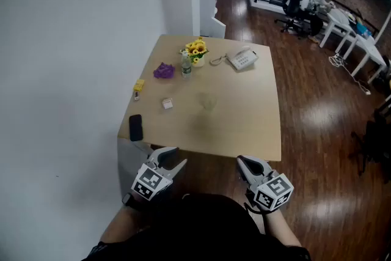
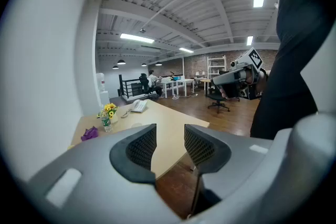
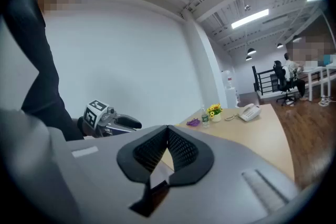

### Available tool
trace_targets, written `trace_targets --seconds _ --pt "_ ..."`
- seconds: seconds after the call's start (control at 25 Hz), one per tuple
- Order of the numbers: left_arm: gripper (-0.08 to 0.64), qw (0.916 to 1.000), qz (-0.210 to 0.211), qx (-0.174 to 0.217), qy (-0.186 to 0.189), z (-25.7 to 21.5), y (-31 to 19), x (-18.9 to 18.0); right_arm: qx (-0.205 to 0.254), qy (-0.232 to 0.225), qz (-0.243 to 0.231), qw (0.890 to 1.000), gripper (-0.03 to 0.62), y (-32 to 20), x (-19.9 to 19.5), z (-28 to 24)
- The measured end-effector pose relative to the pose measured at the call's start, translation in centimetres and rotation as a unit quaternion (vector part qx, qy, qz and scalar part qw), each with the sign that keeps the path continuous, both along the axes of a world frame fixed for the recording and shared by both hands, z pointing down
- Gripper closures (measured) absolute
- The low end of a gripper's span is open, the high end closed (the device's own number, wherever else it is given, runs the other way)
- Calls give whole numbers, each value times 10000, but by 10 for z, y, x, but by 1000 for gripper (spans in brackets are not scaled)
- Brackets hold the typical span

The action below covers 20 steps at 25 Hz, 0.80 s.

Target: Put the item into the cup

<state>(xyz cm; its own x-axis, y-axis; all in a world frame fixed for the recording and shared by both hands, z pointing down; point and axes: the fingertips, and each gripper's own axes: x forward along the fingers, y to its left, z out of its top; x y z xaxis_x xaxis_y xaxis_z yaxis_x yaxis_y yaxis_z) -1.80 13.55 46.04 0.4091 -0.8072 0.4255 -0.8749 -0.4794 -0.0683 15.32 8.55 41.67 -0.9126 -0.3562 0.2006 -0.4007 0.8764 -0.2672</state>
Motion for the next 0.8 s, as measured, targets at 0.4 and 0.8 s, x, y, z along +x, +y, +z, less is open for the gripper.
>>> trace_targets --seconds 0.4,0.8 --pt "408 9984 -234 -45 -518 16 -48 -45 78 6 -104 9999 584 -29 -11 -1" --pt "426 9900 -683 -565 -1097 60 -122 -139 3 157 -409 9990 583 -56 -56 16"
